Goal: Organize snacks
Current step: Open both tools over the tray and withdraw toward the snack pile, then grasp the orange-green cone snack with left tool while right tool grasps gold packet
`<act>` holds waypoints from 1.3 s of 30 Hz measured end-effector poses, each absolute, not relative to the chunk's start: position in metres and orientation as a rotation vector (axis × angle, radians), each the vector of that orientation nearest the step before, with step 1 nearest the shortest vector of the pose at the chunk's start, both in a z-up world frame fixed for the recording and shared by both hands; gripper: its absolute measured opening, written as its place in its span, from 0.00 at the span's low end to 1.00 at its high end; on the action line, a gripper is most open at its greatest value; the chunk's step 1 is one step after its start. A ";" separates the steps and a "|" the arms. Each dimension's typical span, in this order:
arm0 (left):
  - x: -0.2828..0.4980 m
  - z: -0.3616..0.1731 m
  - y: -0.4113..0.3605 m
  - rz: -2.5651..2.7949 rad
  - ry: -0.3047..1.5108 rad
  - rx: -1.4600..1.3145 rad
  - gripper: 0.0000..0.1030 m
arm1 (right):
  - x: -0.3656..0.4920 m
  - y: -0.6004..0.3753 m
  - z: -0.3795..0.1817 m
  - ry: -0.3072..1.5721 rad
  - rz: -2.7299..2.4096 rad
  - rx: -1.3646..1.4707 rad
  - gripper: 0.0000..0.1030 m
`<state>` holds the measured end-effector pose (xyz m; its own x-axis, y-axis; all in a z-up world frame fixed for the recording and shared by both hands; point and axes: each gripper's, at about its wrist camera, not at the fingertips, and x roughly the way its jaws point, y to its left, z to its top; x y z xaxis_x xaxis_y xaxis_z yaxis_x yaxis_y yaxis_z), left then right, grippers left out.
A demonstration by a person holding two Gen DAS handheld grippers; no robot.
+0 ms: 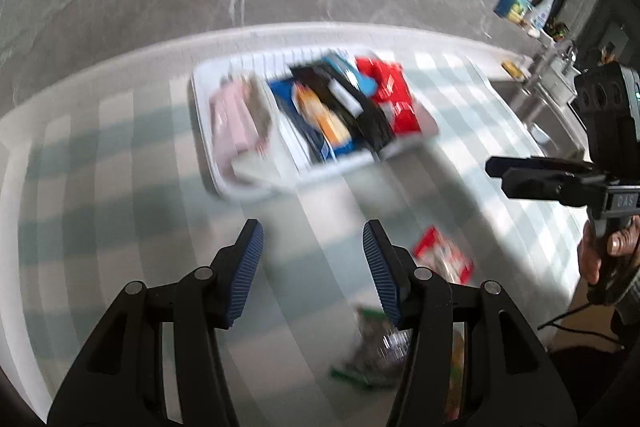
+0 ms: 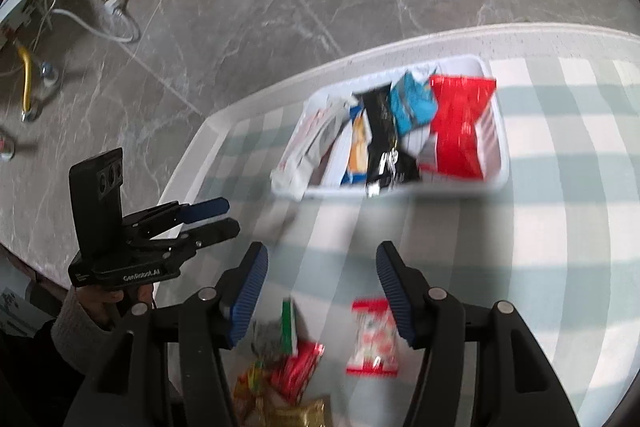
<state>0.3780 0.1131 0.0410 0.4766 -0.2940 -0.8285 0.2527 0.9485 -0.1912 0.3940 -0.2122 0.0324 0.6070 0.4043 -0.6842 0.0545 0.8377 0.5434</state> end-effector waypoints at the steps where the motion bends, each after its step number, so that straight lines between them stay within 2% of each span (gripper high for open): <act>1: 0.369 0.037 0.111 -0.341 1.032 -0.049 0.49 | 0.389 -0.209 0.031 0.912 0.217 0.562 0.59; 15: 0.260 0.009 0.078 -0.474 1.149 0.012 0.49 | 0.324 -0.156 0.001 1.032 0.247 0.448 0.59; 28: 0.239 -0.016 0.062 -0.509 1.218 0.033 0.50 | 0.295 -0.129 -0.023 1.175 0.289 0.482 0.61; 39: 0.234 -0.025 0.061 -0.487 1.227 0.063 0.50 | 0.302 -0.120 -0.040 1.236 0.251 0.549 0.61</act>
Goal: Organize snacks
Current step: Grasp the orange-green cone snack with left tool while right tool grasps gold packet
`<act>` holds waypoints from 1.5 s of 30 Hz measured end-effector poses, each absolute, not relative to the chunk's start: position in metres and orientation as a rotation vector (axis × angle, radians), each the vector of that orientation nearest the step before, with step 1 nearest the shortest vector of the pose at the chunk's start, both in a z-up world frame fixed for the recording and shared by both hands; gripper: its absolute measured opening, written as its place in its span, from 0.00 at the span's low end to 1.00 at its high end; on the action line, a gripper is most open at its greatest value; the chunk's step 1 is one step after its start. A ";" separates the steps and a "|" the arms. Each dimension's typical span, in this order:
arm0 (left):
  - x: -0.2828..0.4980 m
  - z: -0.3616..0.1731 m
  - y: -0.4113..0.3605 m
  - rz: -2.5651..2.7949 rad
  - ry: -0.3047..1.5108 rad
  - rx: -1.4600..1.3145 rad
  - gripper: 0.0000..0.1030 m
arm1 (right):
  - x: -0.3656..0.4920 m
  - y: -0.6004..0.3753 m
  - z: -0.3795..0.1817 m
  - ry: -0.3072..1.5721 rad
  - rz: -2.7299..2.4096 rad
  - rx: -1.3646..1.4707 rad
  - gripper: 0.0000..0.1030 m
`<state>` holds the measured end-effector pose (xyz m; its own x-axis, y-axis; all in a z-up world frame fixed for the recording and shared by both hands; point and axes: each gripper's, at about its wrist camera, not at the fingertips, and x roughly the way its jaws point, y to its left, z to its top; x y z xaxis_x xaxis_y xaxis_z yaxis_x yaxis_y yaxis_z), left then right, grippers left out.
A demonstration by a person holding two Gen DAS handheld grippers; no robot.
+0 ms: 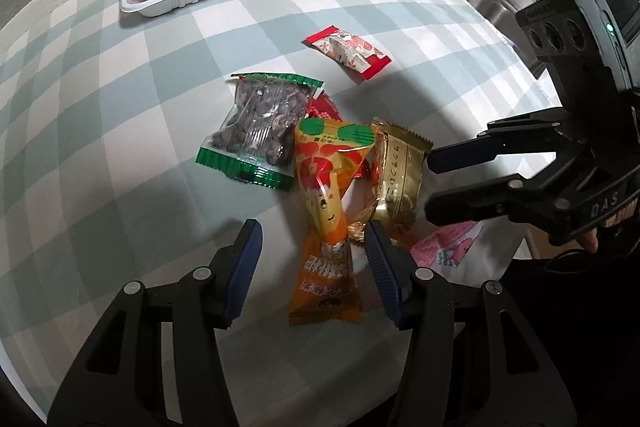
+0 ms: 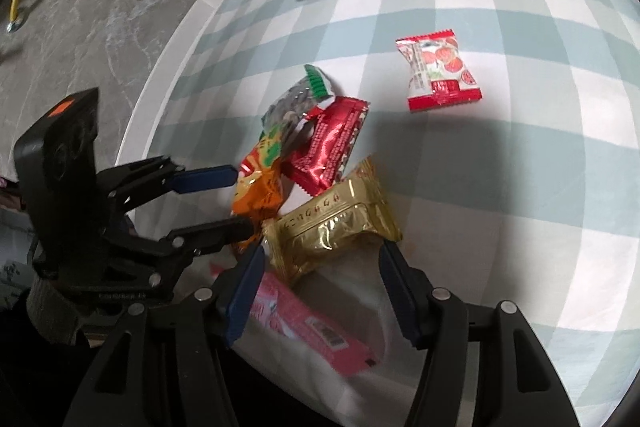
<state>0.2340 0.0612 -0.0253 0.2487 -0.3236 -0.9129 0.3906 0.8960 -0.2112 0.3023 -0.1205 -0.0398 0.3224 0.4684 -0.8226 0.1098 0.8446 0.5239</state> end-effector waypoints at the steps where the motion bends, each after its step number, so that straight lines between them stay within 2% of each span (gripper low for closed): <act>1: 0.234 -0.026 0.061 -0.485 1.227 0.064 0.50 | 0.303 -0.119 -0.041 1.239 0.246 0.550 0.61; 17: 0.235 -0.031 0.062 -0.483 1.223 0.067 0.50 | 0.329 -0.088 -0.040 1.244 0.186 0.343 0.62; 24: 0.239 -0.036 0.051 -0.500 1.216 0.091 0.50 | 0.322 -0.088 -0.038 1.232 0.173 0.257 0.49; 28: 0.243 -0.039 0.044 -0.513 1.205 0.097 0.49 | 0.319 -0.090 -0.037 1.225 0.170 0.223 0.46; 33: 0.247 -0.043 0.038 -0.511 1.183 0.129 0.41 | 0.313 -0.097 -0.036 1.213 0.173 0.225 0.42; 39: 0.251 -0.045 0.040 -0.482 1.163 0.128 0.26 | 0.308 -0.105 -0.034 1.204 0.174 0.243 0.41; 45: 0.251 -0.045 0.042 -0.473 1.163 0.102 0.25 | 0.308 -0.109 -0.034 1.205 0.174 0.276 0.41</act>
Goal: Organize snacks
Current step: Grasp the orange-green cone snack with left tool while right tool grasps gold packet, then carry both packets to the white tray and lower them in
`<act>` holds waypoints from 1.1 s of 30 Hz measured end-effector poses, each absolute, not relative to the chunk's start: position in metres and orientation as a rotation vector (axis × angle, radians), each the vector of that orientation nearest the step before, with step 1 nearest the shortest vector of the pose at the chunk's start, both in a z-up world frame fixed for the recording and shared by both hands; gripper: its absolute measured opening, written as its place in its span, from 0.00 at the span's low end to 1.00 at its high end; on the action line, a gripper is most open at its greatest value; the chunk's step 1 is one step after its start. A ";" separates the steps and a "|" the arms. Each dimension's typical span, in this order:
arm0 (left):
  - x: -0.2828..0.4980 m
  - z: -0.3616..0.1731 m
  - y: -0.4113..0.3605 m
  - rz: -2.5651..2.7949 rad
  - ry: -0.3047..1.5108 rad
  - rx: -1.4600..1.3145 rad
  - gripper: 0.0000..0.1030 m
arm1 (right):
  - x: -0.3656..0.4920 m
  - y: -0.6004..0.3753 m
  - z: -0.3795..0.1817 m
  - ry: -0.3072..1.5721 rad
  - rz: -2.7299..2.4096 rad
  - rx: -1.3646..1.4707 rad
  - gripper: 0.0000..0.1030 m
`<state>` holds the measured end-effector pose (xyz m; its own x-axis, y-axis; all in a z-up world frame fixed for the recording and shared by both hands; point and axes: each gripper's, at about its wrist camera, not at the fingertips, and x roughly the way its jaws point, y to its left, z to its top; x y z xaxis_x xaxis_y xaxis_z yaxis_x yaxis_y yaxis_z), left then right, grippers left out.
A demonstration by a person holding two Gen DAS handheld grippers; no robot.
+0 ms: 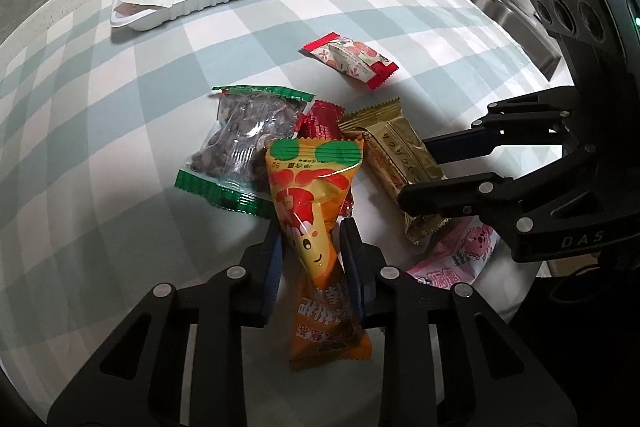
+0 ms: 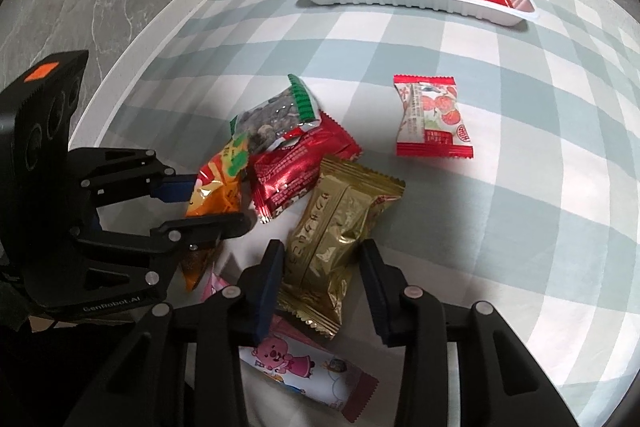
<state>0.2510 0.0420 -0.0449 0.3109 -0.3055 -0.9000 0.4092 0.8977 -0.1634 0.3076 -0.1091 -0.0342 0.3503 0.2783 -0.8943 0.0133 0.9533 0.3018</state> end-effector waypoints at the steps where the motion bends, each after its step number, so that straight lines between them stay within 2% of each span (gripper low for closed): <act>1: 0.251 -0.045 0.042 -0.472 1.162 0.096 0.25 | 0.308 -0.110 -0.034 1.204 0.174 0.286 0.41; 16: 0.244 -0.044 0.039 -0.434 1.143 0.114 0.25 | 0.316 -0.108 -0.033 1.207 0.136 0.269 0.43; 20: 0.245 -0.045 0.042 -0.426 1.132 0.099 0.20 | 0.317 -0.109 -0.034 1.195 0.146 0.262 0.37; 22: 0.246 -0.046 0.048 -0.430 1.139 0.031 0.17 | 0.315 -0.114 -0.034 1.188 0.160 0.298 0.34; 33: 0.247 -0.037 0.061 -0.464 1.152 -0.109 0.16 | 0.301 -0.149 -0.027 1.124 0.230 0.582 0.34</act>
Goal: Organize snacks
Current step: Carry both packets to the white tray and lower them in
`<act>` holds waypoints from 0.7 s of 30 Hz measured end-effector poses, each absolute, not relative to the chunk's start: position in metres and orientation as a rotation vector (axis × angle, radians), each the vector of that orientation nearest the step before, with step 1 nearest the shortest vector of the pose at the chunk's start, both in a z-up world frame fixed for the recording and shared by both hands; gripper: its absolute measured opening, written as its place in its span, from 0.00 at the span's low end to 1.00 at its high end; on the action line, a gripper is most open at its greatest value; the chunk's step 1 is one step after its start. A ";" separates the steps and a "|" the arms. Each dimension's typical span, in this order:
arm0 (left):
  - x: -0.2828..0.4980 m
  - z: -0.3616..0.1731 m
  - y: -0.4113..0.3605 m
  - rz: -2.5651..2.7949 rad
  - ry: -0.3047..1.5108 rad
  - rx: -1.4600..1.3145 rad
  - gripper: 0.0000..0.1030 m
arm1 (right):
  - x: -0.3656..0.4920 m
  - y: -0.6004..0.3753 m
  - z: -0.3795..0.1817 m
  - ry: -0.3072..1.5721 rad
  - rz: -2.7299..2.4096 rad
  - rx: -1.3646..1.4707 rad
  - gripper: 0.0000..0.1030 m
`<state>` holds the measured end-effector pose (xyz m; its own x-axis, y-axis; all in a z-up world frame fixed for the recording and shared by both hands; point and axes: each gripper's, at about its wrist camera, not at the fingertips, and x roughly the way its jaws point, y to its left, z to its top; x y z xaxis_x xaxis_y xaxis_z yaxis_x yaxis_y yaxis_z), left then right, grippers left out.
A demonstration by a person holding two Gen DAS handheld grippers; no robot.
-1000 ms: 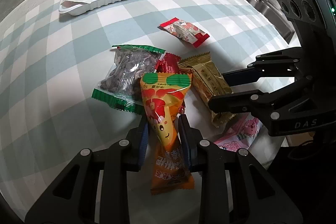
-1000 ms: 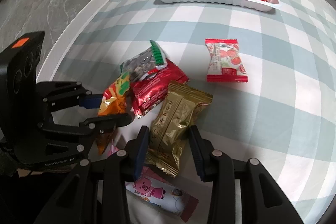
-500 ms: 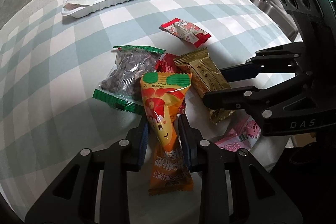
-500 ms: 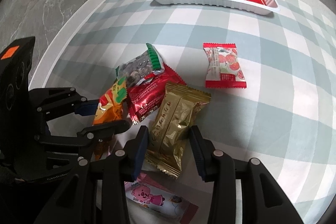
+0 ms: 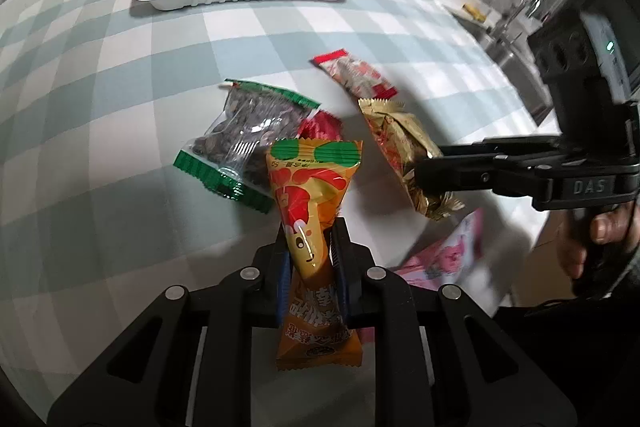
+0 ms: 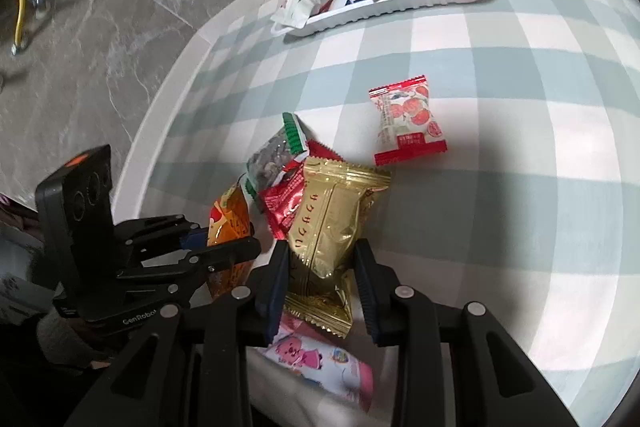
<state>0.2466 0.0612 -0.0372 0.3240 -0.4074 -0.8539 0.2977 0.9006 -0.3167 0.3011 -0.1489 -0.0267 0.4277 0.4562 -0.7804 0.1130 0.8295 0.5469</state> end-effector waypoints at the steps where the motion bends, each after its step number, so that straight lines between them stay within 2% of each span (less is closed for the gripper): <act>1: 0.247 -0.033 0.062 -0.462 1.147 -0.109 0.16 | 0.299 -0.150 -0.025 1.116 0.234 0.599 0.34; 21: 0.279 0.010 0.075 -0.462 1.076 -0.174 0.16 | 0.305 -0.186 0.003 1.009 0.267 0.728 0.34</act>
